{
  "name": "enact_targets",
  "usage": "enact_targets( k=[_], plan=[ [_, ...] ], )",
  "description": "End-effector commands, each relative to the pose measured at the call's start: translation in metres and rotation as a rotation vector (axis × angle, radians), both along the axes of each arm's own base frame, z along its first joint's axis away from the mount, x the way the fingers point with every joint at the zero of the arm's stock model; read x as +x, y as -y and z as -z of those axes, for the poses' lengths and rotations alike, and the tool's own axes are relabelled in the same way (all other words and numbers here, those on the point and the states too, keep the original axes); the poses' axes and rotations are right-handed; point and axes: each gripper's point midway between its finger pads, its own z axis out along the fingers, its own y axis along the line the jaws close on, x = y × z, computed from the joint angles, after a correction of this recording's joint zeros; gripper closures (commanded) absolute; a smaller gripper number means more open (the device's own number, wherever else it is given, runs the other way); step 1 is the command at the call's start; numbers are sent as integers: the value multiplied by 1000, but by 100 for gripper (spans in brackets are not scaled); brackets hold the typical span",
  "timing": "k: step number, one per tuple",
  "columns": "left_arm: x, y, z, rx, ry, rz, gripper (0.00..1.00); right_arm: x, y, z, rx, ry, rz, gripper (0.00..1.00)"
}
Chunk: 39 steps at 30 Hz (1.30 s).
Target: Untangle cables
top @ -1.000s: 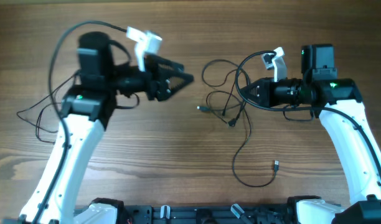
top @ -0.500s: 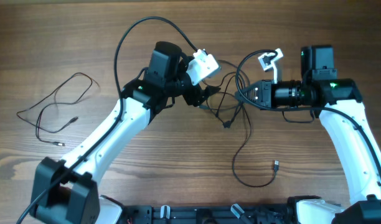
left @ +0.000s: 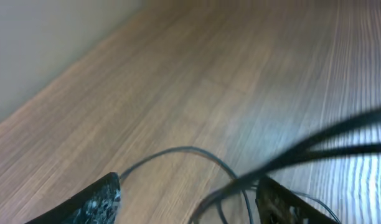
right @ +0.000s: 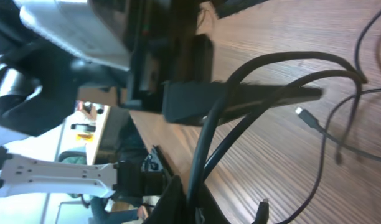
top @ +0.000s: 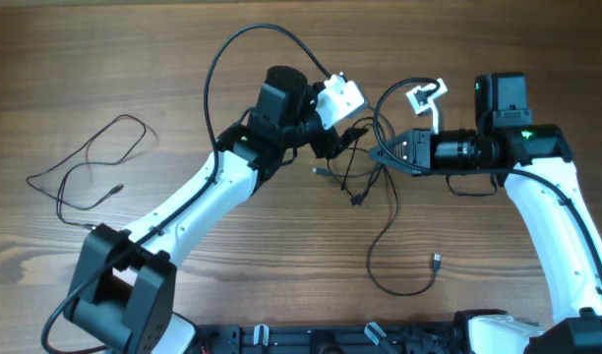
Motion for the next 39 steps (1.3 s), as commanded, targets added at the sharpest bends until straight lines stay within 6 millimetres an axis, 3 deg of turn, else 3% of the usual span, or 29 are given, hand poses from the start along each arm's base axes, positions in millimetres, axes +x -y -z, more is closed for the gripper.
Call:
enact_targets(
  k=[1, 7, 14, 18, 20, 28, 29, 31, 32, 34, 36, 39],
  plan=[
    [20, -8, 16, 34, -8, -115, 30, -5, -4, -8, 55, 3, -33, 95],
    [27, -10, 12, 26, 10, -154, 26, -5, -3, -6, 43, -3, -28, 95],
    [10, -15, 32, 75, -96, -134, 24, 7, 3, 5, -28, -16, 35, 96],
    [18, -11, 21, 45, -48, -138, 23, 5, 0, 0, 4, -30, 26, 96],
    [26, -10, 11, 20, 2, -154, 30, 0, -6, -6, 43, -31, -6, 95],
    [26, 4, -5, -26, 65, -133, 31, -19, -32, -9, 57, -38, -101, 96],
    [27, 4, -6, -28, 68, -133, 39, -18, -32, -9, 57, -37, -101, 95],
    [31, -1, -5, -17, 73, -159, 84, -18, -32, -9, 57, -37, -100, 95],
    [33, -3, -5, -10, 78, -176, 96, -18, -32, -9, 56, -36, -100, 96],
    [37, -7, -4, 3, 88, -207, 96, -16, -30, -5, 32, -35, -88, 95],
    [42, -12, -7, -1, 85, -251, 96, -13, -27, 1, -2, -34, -70, 86],
    [40, -18, -37, -45, 120, -291, 96, -3, -17, 18, -112, -76, 18, 72]
  ],
)
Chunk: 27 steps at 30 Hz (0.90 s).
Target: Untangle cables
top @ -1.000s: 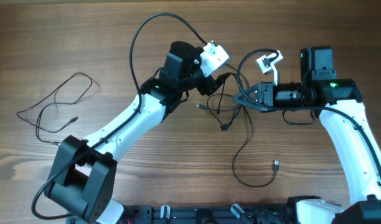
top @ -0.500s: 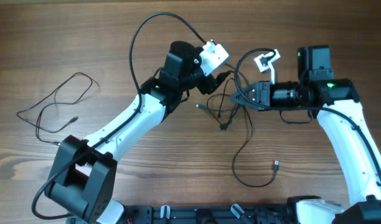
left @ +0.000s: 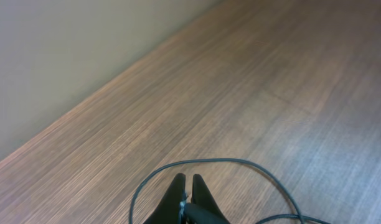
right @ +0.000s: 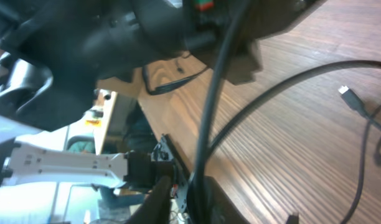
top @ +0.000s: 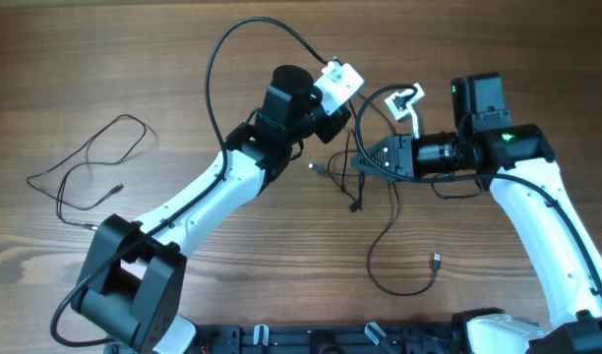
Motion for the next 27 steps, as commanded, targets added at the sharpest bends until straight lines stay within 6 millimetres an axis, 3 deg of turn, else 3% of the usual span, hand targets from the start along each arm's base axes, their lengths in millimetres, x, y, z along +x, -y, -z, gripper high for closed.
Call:
enact_targets(
  k=[1, 3, 6, 9, 12, 16, 22, 27],
  plan=[
    [-1, -10, -42, -53, 66, -55, 96, 9, 9, 17, -106, -31, 74, 67],
    [-9, -15, -78, -94, 127, -55, 96, 12, 12, 21, -137, -32, 94, 48],
    [-24, -24, -124, -148, 209, -54, 96, 15, 12, 20, -129, -44, 112, 40],
    [-35, -31, -151, -181, 259, -53, 96, 22, 7, 10, -70, -112, 167, 33],
    [-40, -34, -152, -172, 249, -53, 96, 17, -9, -22, 108, -95, 71, 33],
    [-45, -28, -152, -176, 245, -33, 96, 14, -16, -45, 221, -63, 0, 25],
    [-62, -5, -168, -217, 299, 32, 96, 3, -20, -61, 303, 24, -105, 19],
    [-58, -7, -195, -278, 393, 3, 96, -1, -20, -63, 319, 52, -132, 18]
  ],
)
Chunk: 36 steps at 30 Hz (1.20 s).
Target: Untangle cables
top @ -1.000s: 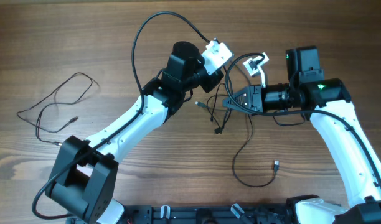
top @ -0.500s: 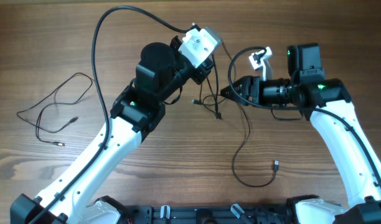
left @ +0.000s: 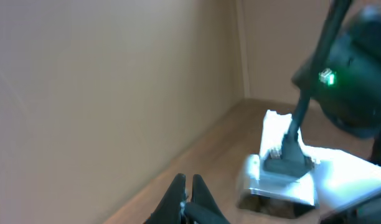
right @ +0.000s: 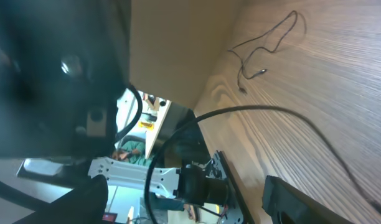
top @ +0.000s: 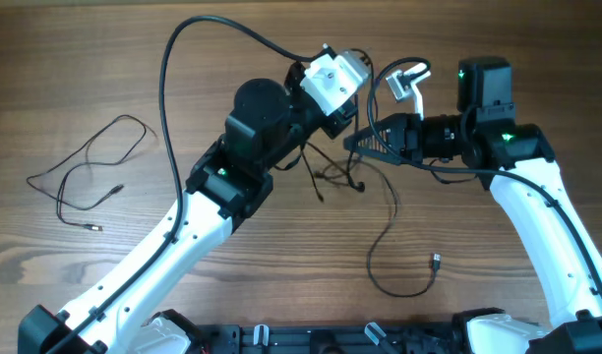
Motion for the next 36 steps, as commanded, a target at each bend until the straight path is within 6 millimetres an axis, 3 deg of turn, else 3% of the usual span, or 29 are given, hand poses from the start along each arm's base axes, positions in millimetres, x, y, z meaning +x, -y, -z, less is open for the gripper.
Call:
enact_targets(
  k=[1, 4, 6, 9, 12, 15, 19, 22, 27, 30, 31, 33, 36],
  plan=[
    [7, -15, -33, -74, 91, -97, 96, -7, -2, -4, 33, 47, -47, 18],
    [22, -37, -46, -113, 125, -254, 96, -9, -3, -3, 31, 62, -55, 20],
    [32, -55, -41, -103, 108, -373, 96, 0, -1, 7, -33, 66, -4, 22],
    [46, -90, -21, -94, 24, -600, 96, 27, 10, 38, -213, -40, 183, 20],
    [50, -120, 4, -22, -44, -776, 96, 41, 20, 53, -295, -145, 314, 19],
    [49, -139, 13, 22, -59, -883, 96, 55, 34, 66, -365, -249, 460, 17],
    [48, -143, 11, 21, -56, -904, 96, 58, 37, 69, -372, -298, 503, 16],
    [48, -142, 15, -34, -90, -907, 96, 45, 21, 53, -288, -221, 358, 16],
    [25, -85, 10, -75, -97, -737, 96, 26, -6, 50, -313, 131, 148, 12],
    [17, -72, -1, -121, -75, -708, 96, 41, -5, 76, -500, 58, 314, 13],
    [18, -74, -1, -121, -75, -715, 96, 44, -4, 80, -528, 34, 353, 17],
    [18, -82, -1, -121, -69, -764, 96, 49, 2, 87, -575, -12, 431, 34],
    [19, -87, -2, -98, -53, -792, 96, 49, 3, 88, -583, -30, 442, 34]
  ],
)
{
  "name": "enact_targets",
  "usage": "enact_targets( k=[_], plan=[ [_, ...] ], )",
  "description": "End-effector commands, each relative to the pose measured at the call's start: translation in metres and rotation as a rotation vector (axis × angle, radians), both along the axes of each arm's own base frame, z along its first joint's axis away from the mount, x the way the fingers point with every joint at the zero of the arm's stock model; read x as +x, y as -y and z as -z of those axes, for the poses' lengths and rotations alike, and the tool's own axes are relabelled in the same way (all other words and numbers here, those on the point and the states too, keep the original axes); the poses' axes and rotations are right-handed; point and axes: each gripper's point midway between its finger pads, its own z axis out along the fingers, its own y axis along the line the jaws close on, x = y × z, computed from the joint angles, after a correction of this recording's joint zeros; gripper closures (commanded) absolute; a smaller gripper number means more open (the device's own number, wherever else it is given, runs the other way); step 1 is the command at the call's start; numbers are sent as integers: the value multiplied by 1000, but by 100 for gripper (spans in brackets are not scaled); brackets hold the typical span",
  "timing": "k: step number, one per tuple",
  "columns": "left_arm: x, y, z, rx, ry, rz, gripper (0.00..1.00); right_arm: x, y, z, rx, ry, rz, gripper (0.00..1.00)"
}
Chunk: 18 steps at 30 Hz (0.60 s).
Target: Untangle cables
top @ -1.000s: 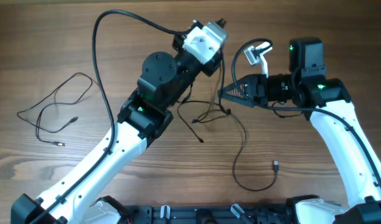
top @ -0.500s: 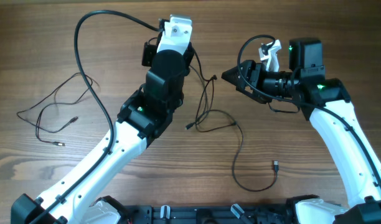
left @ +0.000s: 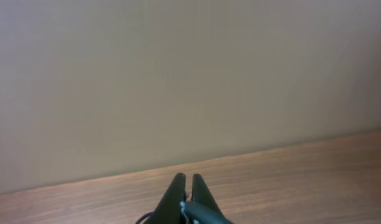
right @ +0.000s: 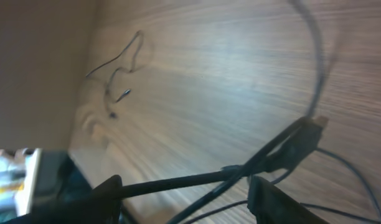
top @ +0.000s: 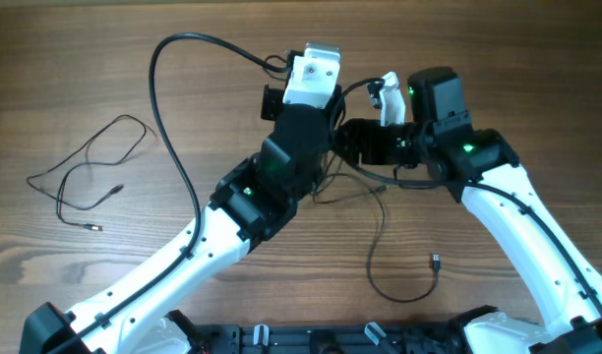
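A tangle of black cables point(top: 352, 183) lies at mid table under both arms. One thick black cable point(top: 169, 57) loops far left from my left wrist and back under the left arm. My left gripper point(left: 185, 185) is shut on a dark cable end and faces the far wall. In the overhead view its fingers are hidden under the white wrist camera point(top: 312, 74). My right gripper point(right: 184, 186) is open, its fingers point(right: 268, 199) wide apart, and two cables point(right: 265, 155) cross the gap. Overhead, the right gripper point(top: 356, 138) sits just right of the left wrist.
A separate thin cable point(top: 85, 177) lies loose at the far left of the wooden table point(top: 498, 39). A long strand runs from the tangle down to a plug point(top: 436, 262) near the front right. The two arms crowd each other at mid table.
My left wrist has turned from facing the right arm to facing the wall, still shut on its cable. The right arm has moved left, closer to the left wrist, jaws still open.
At first my left gripper was open at the tangle and the right was shut on a cable. Then the left was shut on a cable too. Later the right stood open and the left had lifted its cable. Now both wrists are close together above the tangle.
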Motion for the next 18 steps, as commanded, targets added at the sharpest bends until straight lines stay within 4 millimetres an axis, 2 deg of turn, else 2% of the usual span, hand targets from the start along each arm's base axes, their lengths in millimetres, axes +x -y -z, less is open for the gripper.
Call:
enact_targets(
  k=[1, 2, 5, 6, 10, 11, 12, 13, 16, 17, 18],
  plan=[
    [-3, -14, -13, -14, 33, -60, 96, 7, 9, 8, -49, -23, 79, 34],
    [-4, -16, -17, -22, 41, -68, 96, 7, 14, 13, -79, -31, 101, 37],
    [-10, -22, -37, -73, 87, -68, 96, 14, 39, 28, -199, -53, 230, 78],
    [-12, -25, -42, -85, 98, -69, 96, 15, 42, 29, -212, -49, 246, 84],
    [-33, -47, -78, -99, 167, -76, 96, 17, 57, 36, -280, -58, 313, 87],
    [-37, -57, -85, -97, 181, -101, 96, 16, 62, 38, -290, -78, 333, 88],
    [-39, -76, -91, -104, 188, -160, 96, 14, 63, 39, -291, -88, 337, 88],
    [-38, -88, -90, -95, 181, -197, 96, 14, 62, 39, -287, -90, 333, 87],
    [-28, -113, -56, 38, 55, -266, 96, 10, 48, 34, -216, -100, 276, 74],
    [-27, -117, -47, 69, 22, -277, 94, 10, 47, 33, -210, -100, 273, 73],
    [-26, -122, -37, 78, -14, -289, 88, 11, 46, 32, -208, -98, 273, 71]
  ],
)
